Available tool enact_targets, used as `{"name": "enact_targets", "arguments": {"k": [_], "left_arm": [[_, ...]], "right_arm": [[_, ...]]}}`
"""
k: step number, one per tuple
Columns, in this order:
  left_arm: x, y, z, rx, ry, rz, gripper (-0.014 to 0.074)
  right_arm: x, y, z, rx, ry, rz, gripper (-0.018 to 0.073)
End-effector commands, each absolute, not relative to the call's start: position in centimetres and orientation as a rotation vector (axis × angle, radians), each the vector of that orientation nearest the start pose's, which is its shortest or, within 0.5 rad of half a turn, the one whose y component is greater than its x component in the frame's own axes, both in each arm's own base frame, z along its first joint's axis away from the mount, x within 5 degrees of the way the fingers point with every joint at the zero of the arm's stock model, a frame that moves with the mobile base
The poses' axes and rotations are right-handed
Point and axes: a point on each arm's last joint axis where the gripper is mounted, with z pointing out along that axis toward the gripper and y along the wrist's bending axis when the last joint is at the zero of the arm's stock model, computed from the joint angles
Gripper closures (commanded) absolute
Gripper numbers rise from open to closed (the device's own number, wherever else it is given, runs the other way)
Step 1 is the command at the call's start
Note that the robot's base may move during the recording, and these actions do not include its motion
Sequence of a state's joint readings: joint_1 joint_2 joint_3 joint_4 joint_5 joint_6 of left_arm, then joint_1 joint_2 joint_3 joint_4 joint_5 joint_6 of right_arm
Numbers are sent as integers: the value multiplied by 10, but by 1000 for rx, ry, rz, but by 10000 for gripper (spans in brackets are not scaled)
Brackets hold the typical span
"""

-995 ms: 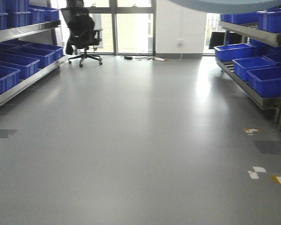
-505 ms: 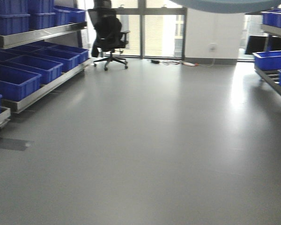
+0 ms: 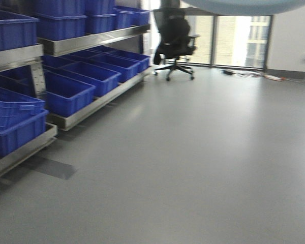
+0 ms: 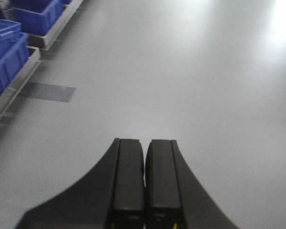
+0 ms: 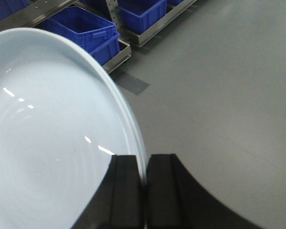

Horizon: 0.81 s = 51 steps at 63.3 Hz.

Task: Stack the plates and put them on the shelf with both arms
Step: 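Drive the base up to the shelf of blue bins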

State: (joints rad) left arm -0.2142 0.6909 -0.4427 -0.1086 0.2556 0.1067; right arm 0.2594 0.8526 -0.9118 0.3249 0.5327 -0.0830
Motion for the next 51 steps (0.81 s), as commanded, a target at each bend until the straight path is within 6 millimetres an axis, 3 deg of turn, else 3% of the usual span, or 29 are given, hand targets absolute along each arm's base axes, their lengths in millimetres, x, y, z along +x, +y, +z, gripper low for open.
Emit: {"name": "enact_targets", "arguments": {"k": [1,51], "left_arm": [[141,-32,293,202,1871,-174,512],[141,-32,293,202,1871,-174,512]], "right_arm": [[163,56,406,-126,1826,481,503],[163,57,406,-127,1830,481,503]]}}
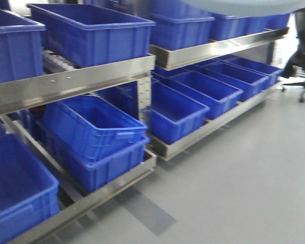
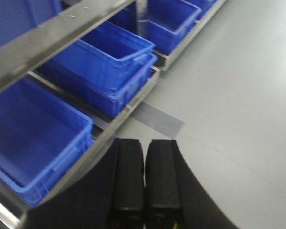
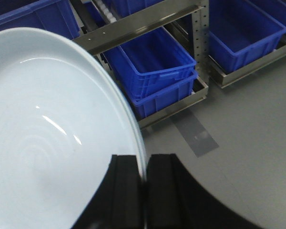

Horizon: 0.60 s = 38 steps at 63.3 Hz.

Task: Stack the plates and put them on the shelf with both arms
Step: 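Drive the base up to the shelf of blue bins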

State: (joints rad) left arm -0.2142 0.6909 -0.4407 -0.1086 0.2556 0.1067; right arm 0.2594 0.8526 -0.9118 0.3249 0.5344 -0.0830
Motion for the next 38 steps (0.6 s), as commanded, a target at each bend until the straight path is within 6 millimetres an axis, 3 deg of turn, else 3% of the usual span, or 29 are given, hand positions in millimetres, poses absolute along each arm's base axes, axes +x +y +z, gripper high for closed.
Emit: {"name": "enact_targets", "arguments": {"k": [1,38], "left_arm": [[141,-32,293,202,1871,-174,512],[141,-32,293,202,1871,-174,512]], "right_arm": [[163,57,406,-127,1830,481,503],[168,58,403,-126,1848,479,503]]}}
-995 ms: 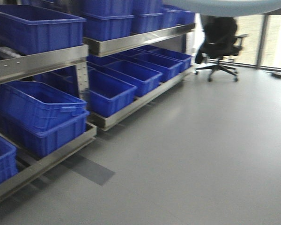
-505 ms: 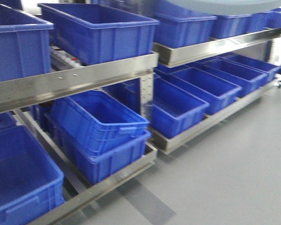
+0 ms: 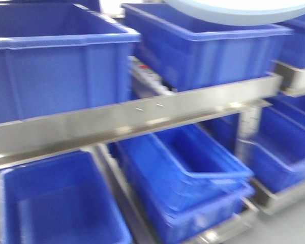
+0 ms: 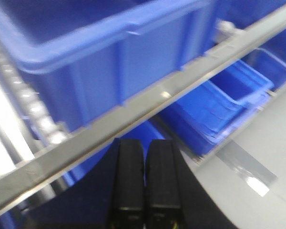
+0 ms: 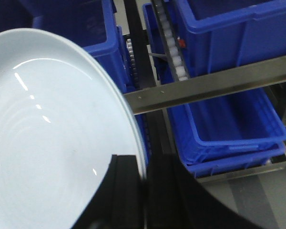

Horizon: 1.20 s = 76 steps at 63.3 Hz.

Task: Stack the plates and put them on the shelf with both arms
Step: 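Drive the base up to the shelf of blue bins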

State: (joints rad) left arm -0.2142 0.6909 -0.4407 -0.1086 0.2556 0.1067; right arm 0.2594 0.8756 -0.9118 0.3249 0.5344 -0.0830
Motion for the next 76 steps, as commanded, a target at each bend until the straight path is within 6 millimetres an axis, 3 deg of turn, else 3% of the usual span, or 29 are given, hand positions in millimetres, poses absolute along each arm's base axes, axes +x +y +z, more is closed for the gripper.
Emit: {"name": "enact_targets", "arguments": {"k": [1,76], "left_arm": [[141,-32,293,202,1871,-174,512],[141,-32,293,202,1871,-174,512]], "right_arm": [[168,58,403,-126,1848,479,503],[168,58,403,-126,1848,479,503]]}}
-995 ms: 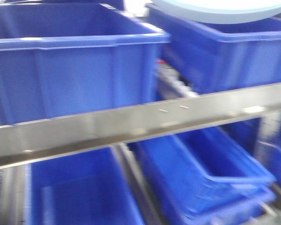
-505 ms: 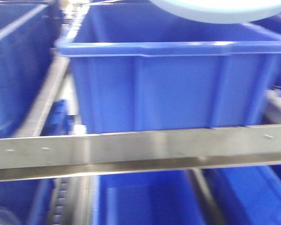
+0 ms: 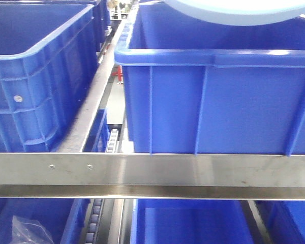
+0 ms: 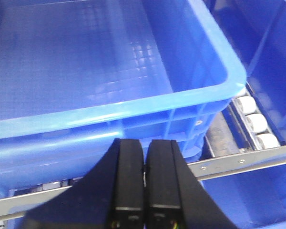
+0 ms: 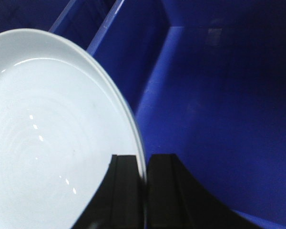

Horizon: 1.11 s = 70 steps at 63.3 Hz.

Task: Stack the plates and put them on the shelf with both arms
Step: 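Drive the base up to the shelf of blue bins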

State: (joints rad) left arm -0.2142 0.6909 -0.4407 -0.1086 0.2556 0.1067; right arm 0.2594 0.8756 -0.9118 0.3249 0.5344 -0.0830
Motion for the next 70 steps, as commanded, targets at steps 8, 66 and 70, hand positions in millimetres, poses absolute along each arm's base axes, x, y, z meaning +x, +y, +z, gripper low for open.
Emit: {"name": "enact_targets", "arguments": {"k": [8,66,70], "left_arm": [[141,-32,293,202,1871,-174,512],[142,-32,296,196,1839,-173,512],[142,-32,296,196,1839,-173,512]], "right_arm": [[168,58,403,-126,1848,479,503],[168,58,403,-126,1847,479,503],[168,58,403,-124,1840,479,503]]}}
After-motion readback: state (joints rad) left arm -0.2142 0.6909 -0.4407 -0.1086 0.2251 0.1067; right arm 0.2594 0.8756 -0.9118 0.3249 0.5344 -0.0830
